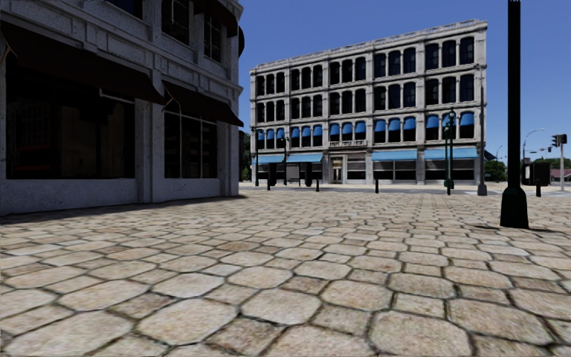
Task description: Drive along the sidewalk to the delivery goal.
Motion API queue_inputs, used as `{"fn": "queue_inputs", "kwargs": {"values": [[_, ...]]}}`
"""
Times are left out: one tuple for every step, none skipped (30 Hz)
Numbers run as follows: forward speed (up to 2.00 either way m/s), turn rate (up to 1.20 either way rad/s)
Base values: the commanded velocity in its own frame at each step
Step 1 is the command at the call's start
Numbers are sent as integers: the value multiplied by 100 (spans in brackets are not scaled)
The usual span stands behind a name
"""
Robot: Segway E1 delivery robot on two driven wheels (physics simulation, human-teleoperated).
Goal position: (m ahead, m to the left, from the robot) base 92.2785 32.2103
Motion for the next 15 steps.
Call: {"fn": "queue_inputs", "kwargs": {"values": [[200, 0], [200, 0], [200, 0], [200, 0], [200, 0], [200, 0], [200, 0], [200, 0], [200, 0], [200, 0], [200, 0], [200, 0], [200, 0], [200, 0], [200, 0]]}}
